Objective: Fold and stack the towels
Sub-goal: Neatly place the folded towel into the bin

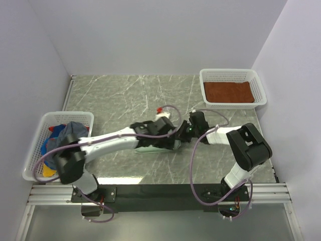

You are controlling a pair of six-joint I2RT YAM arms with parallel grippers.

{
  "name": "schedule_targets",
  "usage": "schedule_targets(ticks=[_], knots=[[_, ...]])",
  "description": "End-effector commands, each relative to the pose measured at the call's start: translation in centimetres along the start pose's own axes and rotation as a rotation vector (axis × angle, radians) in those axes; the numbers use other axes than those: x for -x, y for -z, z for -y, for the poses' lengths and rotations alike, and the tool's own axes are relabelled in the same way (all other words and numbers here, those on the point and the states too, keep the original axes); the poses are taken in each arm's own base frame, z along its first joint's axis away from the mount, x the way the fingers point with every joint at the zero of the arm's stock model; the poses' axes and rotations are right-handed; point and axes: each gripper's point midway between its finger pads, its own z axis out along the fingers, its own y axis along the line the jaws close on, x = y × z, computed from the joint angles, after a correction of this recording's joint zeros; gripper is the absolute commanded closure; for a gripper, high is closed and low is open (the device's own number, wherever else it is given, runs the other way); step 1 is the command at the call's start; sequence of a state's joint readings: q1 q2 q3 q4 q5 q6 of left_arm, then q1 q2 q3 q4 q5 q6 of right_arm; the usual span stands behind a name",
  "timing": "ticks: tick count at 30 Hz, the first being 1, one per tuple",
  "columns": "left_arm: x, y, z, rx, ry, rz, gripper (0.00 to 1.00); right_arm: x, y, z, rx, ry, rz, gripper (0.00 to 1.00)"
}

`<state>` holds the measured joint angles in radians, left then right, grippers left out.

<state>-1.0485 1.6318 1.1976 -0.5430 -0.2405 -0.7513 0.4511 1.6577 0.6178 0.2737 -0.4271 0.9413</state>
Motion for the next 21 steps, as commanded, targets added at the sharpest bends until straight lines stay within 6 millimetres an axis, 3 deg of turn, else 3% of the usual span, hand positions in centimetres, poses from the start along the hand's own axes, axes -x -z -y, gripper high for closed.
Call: schedule_targets(ticks=[1, 2, 3, 5, 6, 8, 9, 11, 12, 13, 14, 15, 17, 18, 19, 20, 21], knots=[[2.3, 3.2, -2.8, -0.014, 0.055, 0.076, 0.05, 3.1, 1.2, 1.2, -0.106, 0.154, 0.023, 1.0], [2.8, 4.1, -4.7, -0.002, 0.088, 0.101, 0.04, 3.3, 1.6, 2.2, -0.157, 0.196, 0.002, 1.0], [3.3, 4.8, -5.7, 0.005, 0.102, 0.119, 0.02, 5.2, 1.9, 0.8, -0.161, 0.229, 0.034, 1.0], [4.6, 6.8, -9.2, 0.049, 0.133, 0.178, 0.01, 6.9, 2.9, 1.9, -0.266, 0.291, 0.035, 1.0], [5.1, 7.6, -10.4, 0.067, 0.145, 0.203, 0.01, 9.1, 3.4, -0.4, -0.255, 0.342, 0.075, 1.0], [6.4, 9.8, -13.9, 0.117, 0.17, 0.27, 0.01, 10.7, 4.5, 0.3, -0.36, 0.404, 0.059, 1.0], [6.9, 10.4, -15.1, 0.139, 0.178, 0.296, 0.01, 13.1, 5.2, -2.1, -0.351, 0.445, 0.109, 1.0], [7.9, 12.0, -17.9, 0.199, 0.202, 0.381, 0.01, 14.6, 6.1, -1.6, -0.433, 0.485, 0.085, 1.0], [8.2, 12.5, -19.1, 0.241, 0.209, 0.422, 0.01, 16.7, 6.8, -3.9, -0.419, 0.515, 0.126, 1.0], [7.5, 12.6, -20.1, 0.261, 0.206, 0.441, 0.01, 17.5, 6.7, -3.8, -0.439, 0.521, 0.123, 1.0], [8.2, 12.7, -20.8, 0.27, 0.227, 0.482, 0.01, 18.2, 7.1, -3.9, -0.458, 0.541, 0.113, 1.0], [8.0, 12.7, -21.2, 0.279, 0.234, 0.492, 0.01, 20.3, 8.1, -5.8, -0.439, 0.565, 0.163, 1.0], [7.6, 12.2, -21.8, 0.287, 0.248, 0.502, 0.01, 21.7, 8.1, -5.4, -0.476, 0.59, 0.138, 1.0], [7.5, 11.9, -21.8, 0.289, 0.246, 0.499, 0.01, 24.2, 9.4, -7.0, -0.483, 0.608, 0.2, 1.0], [7.3, 11.8, -22.3, 0.315, 0.244, 0.493, 0.01, 25.0, 8.8, -6.2, -0.514, 0.609, 0.179, 1.0], [7.2, 11.7, -22.7, 0.337, 0.244, 0.489, 0.01, 26.5, 10.0, -7.6, -0.522, 0.642, 0.207, 1.0], [7.1, 11.7, -22.9, 0.351, 0.245, 0.487, 0.0, 27.3, 10.4, -7.4, -0.541, 0.651, 0.215, 1.0]])
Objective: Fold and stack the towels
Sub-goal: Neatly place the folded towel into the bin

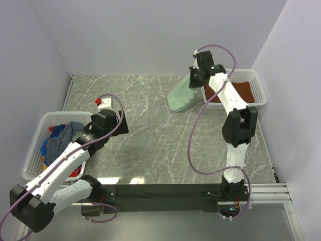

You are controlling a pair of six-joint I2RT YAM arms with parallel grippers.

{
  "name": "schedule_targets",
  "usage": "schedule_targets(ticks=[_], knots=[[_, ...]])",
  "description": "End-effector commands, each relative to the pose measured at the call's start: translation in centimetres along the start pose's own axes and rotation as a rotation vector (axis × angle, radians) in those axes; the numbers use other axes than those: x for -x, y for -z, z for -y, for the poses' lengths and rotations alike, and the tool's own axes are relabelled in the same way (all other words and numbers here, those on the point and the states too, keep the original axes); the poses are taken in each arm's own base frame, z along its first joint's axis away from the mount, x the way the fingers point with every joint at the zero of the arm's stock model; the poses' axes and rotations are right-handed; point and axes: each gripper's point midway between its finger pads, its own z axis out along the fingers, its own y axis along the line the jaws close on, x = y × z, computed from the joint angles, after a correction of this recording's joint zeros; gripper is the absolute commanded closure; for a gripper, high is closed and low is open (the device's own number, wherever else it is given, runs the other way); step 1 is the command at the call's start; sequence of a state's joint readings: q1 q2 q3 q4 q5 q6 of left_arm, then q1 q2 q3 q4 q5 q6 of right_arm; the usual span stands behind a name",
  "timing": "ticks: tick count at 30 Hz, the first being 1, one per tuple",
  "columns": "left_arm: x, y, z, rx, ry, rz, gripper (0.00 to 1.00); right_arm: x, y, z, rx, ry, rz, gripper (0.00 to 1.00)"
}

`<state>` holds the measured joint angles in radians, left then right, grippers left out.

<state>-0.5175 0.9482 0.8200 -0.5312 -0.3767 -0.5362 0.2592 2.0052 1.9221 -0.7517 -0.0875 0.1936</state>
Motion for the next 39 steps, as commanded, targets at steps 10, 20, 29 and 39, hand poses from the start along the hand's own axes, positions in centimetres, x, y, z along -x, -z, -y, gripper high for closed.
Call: schedule_targets(ticks=[10, 20, 29, 39], knots=[[0.0, -2.0, -2.1, 0.152, -0.038, 0.016, 0.01, 4.4, 1.7, 12.1, -0.245, 0.223, -0.009, 1.0], [-1.5, -4.1, -2.7, 0.227, -0.077, -0.053, 0.01, 3.7, 2.0, 21.6, -0.409, 0.202, 0.006, 1.0], [-1.8, -4.8, -3.2, 0.258, -0.082, -0.056, 0.01, 5.1, 2.3, 24.1, -0.494, 0.236, 0.055, 1.0], [-2.3, -5.4, -3.1, 0.264, -0.092, -0.077, 0.01, 5.0, 2.5, 26.1, -0.569, 0.246, 0.039, 1.0]])
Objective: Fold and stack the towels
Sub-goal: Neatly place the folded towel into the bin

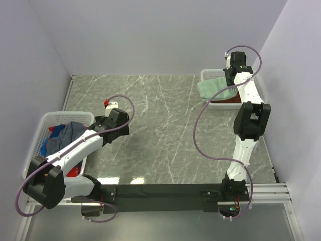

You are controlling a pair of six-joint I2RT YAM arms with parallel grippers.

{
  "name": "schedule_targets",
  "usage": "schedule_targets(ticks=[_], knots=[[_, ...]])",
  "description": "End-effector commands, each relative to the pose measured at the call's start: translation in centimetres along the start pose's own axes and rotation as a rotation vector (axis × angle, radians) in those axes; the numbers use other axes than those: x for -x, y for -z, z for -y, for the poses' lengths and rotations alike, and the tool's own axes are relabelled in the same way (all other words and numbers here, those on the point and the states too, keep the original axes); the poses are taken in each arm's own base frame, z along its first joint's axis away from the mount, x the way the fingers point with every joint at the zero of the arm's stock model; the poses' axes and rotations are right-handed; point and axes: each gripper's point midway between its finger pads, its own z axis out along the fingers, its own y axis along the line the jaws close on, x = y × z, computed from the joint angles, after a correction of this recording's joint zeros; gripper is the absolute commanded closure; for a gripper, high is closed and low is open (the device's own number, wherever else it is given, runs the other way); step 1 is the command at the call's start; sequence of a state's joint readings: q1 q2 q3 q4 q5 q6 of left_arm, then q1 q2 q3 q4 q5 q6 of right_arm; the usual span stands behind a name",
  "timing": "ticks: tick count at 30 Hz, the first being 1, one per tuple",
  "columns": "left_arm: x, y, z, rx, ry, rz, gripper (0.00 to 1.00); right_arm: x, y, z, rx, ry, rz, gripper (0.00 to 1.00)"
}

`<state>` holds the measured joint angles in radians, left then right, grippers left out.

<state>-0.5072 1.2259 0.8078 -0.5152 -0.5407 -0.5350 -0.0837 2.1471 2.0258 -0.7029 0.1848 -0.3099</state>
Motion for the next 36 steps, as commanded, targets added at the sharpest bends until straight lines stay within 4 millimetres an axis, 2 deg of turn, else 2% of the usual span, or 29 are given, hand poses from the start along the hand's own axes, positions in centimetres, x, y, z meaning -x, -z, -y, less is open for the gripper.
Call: schedule_targets(ticks=[1, 10, 24, 27, 29, 31, 33, 34, 36], knots=[[2.0, 0.1, 0.4, -0.002, 0.03, 0.051, 0.01, 1.3, 0.7, 2.5, -0.085, -0.002, 0.049, 1.0], [1.8, -0.1, 0.4, 0.002, 0.024, 0.042, 0.0, 0.3, -0.4, 3.6, -0.147, -0.002, 0.016, 1.0], [1.8, -0.1, 0.6, -0.005, 0.024, 0.038, 0.0, -2.1, -3.1, 3.7, -0.206, -0.004, -0.05, 1.0], [1.8, -0.2, 0.5, -0.004, 0.024, 0.039, 0.01, -2.8, -3.8, 4.3, -0.254, -0.011, -0.075, 0.93], [1.7, -0.2, 0.5, -0.002, 0.022, 0.038, 0.01, -3.2, -4.5, 4.3, -0.27, -0.011, -0.087, 0.84], [1.8, -0.2, 0.5, -0.001, 0.022, 0.038, 0.01, -3.6, -4.7, 4.9, -0.31, -0.027, -0.097, 0.68], [1.7, -0.2, 0.5, 0.0, 0.021, 0.035, 0.0, -3.9, -5.0, 5.3, -0.342, -0.047, -0.106, 0.58], [1.7, -0.2, 0.5, 0.0, 0.022, 0.036, 0.01, -4.0, -4.8, 6.1, -0.392, -0.058, -0.109, 0.48], [1.7, -0.2, 0.5, 0.002, 0.023, 0.037, 0.01, -4.2, -4.5, 7.1, -0.454, -0.085, -0.114, 0.39]])
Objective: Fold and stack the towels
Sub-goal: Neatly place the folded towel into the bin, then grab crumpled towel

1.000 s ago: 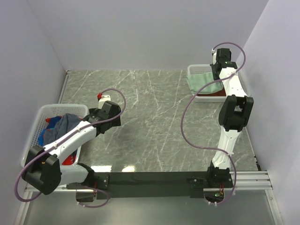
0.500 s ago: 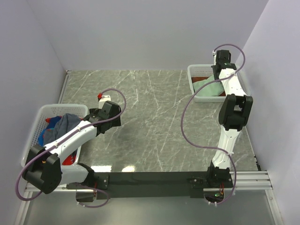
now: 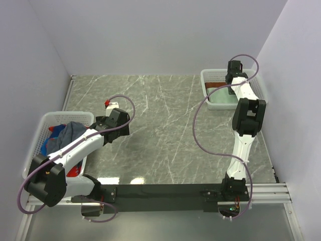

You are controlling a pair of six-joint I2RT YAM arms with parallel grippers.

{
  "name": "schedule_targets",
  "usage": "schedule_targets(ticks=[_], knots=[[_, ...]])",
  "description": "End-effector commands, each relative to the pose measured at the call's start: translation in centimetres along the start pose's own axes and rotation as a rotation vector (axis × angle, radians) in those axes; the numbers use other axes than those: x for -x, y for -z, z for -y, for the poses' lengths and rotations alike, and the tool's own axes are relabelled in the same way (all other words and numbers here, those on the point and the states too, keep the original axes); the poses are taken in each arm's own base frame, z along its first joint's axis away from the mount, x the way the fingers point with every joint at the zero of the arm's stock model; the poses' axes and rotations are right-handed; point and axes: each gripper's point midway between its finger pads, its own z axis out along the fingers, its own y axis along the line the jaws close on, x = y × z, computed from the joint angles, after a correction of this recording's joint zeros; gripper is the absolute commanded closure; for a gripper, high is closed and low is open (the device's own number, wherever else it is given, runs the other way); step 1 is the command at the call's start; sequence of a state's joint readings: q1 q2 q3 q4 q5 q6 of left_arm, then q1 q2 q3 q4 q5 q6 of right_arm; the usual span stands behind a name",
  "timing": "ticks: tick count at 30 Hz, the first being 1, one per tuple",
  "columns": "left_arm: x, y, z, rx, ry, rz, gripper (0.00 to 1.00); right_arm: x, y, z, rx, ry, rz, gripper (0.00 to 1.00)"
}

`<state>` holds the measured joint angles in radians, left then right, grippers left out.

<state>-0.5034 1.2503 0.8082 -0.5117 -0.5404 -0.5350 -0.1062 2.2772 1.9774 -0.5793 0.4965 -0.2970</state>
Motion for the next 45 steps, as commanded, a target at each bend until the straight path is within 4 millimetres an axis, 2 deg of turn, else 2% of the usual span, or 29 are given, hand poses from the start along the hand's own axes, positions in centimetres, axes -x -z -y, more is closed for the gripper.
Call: schedule_targets(ticks=[1, 3, 4, 7, 8, 10, 11, 13, 14, 15, 16, 17, 18, 19, 20, 21, 22, 23, 24, 25, 26, 28, 29, 30, 32, 34, 37, 42, 45], knots=[[2.1, 0.3, 0.5, -0.01, 0.031, 0.052, 0.01, 0.4, 0.2, 4.8, -0.228, -0.118, 0.006, 0.35], [2.2, 0.3, 0.4, -0.009, 0.031, 0.055, 0.01, 0.6, 1.0, 6.6, -0.299, -0.201, 0.013, 0.32], [2.2, 0.3, 0.4, -0.008, 0.03, 0.054, 0.01, 0.3, 1.5, 8.1, -0.354, -0.24, 0.006, 0.31], [2.5, 0.7, 0.4, -0.016, 0.04, 0.07, 0.01, 0.7, 4.2, 10.8, -0.428, -0.349, 0.04, 0.3], [2.6, 0.8, 0.3, -0.018, 0.043, 0.073, 0.01, 1.3, 5.9, 11.7, -0.425, -0.383, 0.071, 0.3], [3.0, 1.3, 0.3, -0.032, 0.058, 0.091, 0.01, 1.2, 7.5, 11.8, -0.384, -0.441, 0.087, 0.3], [3.3, 1.5, 0.3, -0.039, 0.065, 0.1, 0.01, 2.2, 9.6, 12.1, -0.325, -0.493, 0.14, 0.29], [3.9, 2.1, 0.1, -0.051, 0.086, 0.125, 0.01, 1.9, 11.2, 10.7, -0.226, -0.536, 0.164, 0.26], [4.2, 2.3, 0.0, -0.056, 0.097, 0.134, 0.01, 2.4, 14.1, 11.5, -0.179, -0.585, 0.225, 0.24], [4.7, 2.8, -0.1, -0.068, 0.116, 0.152, 0.01, 3.1, 15.4, 9.7, -0.048, -0.615, 0.263, 0.23], [5.1, 3.0, -0.3, -0.075, 0.135, 0.161, 0.01, 2.1, 15.6, 8.2, 0.022, -0.621, 0.259, 0.21], [5.5, 3.2, -0.5, -0.078, 0.152, 0.172, 0.01, 2.6, 18.9, 8.6, 0.101, -0.662, 0.338, 0.18], [6.0, 3.6, -0.9, -0.083, 0.174, 0.19, 0.0, 2.5, 20.1, 7.7, 0.178, -0.696, 0.366, 0.16], [6.5, 3.6, -1.6, -0.07, 0.201, 0.196, 0.01, 1.7, 20.5, 4.9, 0.314, -0.687, 0.374, 0.14], [7.1, 3.9, -1.9, -0.068, 0.233, 0.207, 0.01, 1.5, 23.3, 5.2, 0.369, -0.716, 0.438, 0.12], [7.3, 4.2, -2.6, -0.056, 0.258, 0.208, 0.01, 1.0, 24.3, 4.5, 0.425, -0.741, 0.452, 0.11], [7.7, 4.0, -3.9, -0.026, 0.297, 0.211, 0.01, -0.3, 24.7, 1.9, 0.533, -0.718, 0.435, 0.11], [8.2, 4.1, -4.6, -0.01, 0.341, 0.217, 0.01, -0.8, 26.7, 2.0, 0.577, -0.729, 0.477, 0.11], [8.4, 4.1, -5.4, 0.009, 0.369, 0.217, 0.0, -1.4, 27.6, 1.1, 0.629, -0.734, 0.479, 0.1], [8.3, 3.7, -7.4, 0.068, 0.403, 0.209, 0.01, -2.6, 28.0, -1.1, 0.696, -0.701, 0.462, 0.09], [8.6, 3.7, -8.4, 0.101, 0.426, 0.212, 0.01, -3.2, 29.3, -1.1, 0.712, -0.696, 0.486, 0.09], [8.4, 3.2, -11.0, 0.187, 0.464, 0.209, 0.01, -4.7, 30.2, -2.7, 0.752, -0.649, 0.477, 0.09], [8.1, 2.8, -11.9, 0.216, 0.471, 0.2, 0.01, -5.1, 31.5, -3.0, 0.771, -0.628, 0.501, 0.09], [7.7, 2.2, -13.8, 0.267, 0.501, 0.184, 0.01, -5.9, 31.9, -4.1, 0.793, -0.599, 0.494, 0.09], [6.8, 1.1, -15.4, 0.304, 0.539, 0.141, 0.02, -6.7, 33.7, -5.2, 0.847, -0.56, 0.522, 0.09], [6.1, 0.4, -17.8, 0.364, 0.593, 0.124, 0.04, -7.8, 33.8, -6.4, 0.881, -0.539, 0.511, 0.09], [4.9, -0.7, -20.1, 0.418, 0.659, 0.08, 0.06, -8.9, 34.3, -8.0, 0.937, -0.514, 0.494, 0.09], [3.2, -2.3, -21.9, 0.485, 0.691, 0.016, 0.1, -10.1, 34.5, -9.8, 0.975, -0.468, 0.448, 0.09], [2.4, -3.3, -22.8, 0.498, 0.719, -0.025, 0.16, -10.2, 34.8, -9.8, 0.979, -0.462, 0.452, 0.09]])
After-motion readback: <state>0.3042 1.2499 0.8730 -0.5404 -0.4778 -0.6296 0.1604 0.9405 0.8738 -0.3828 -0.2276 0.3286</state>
